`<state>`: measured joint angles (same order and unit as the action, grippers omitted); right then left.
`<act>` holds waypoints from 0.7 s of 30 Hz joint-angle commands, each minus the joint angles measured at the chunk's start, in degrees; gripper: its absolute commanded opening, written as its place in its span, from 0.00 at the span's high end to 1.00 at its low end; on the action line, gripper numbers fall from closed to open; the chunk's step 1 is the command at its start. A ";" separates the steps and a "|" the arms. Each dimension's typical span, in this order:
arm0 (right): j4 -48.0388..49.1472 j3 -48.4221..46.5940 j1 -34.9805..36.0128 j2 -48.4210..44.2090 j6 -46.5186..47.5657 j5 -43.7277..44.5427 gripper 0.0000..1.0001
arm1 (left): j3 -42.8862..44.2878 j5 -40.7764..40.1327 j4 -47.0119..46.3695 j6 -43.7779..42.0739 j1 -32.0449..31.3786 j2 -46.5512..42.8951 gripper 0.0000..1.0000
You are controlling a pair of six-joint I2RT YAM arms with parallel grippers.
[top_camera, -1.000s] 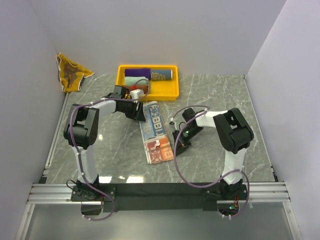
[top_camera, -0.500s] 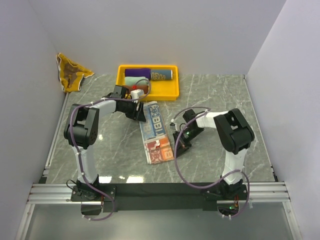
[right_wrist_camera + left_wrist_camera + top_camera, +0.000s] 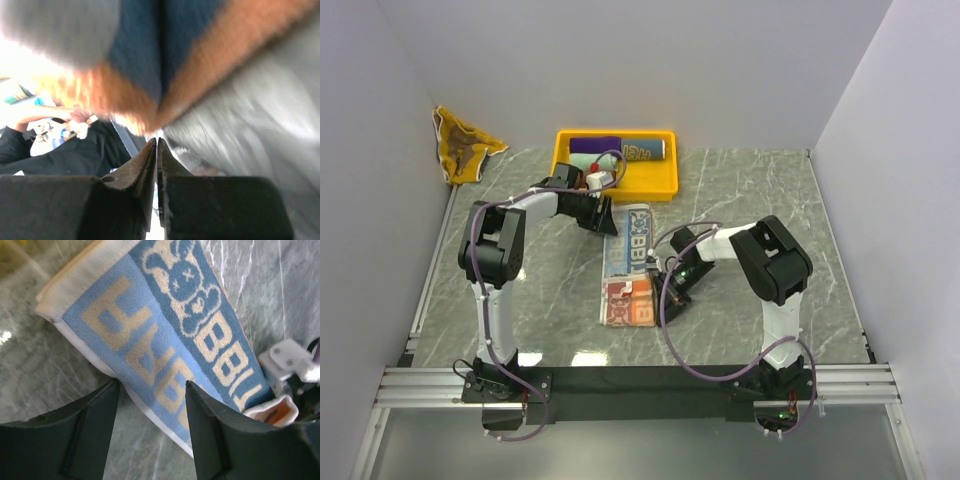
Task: Roll the towels
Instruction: Fold the towel
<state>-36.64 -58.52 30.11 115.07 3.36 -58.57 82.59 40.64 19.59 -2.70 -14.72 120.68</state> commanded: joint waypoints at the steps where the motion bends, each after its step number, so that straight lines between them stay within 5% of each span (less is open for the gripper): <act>1: -5.71 -1.77 -3.37 -3.08 4.37 -0.41 0.88 | -2.24 2.42 2.74 -2.13 0.39 -5.00 0.37; 6: -9.76 0.16 -8.57 -14.49 7.80 1.43 0.78 | -13.85 3.40 -2.82 -5.18 2.42 -24.07 0.19; 11: -0.22 -3.78 -8.23 -21.11 0.09 2.41 0.77 | -24.80 -0.91 0.09 -16.61 1.63 -40.04 0.18; 15: 6.75 -7.83 -4.37 -16.55 -9.58 -1.11 0.74 | -36.60 -5.21 0.89 -32.67 -1.62 -51.58 0.17; 21: 11.50 -12.93 1.17 -5.30 -14.60 -1.20 0.73 | -51.37 -11.63 -4.56 -43.87 -12.42 -63.72 0.20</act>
<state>-29.06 -69.30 29.12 105.54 -6.50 -58.85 34.41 33.01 18.09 -36.67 -23.09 60.29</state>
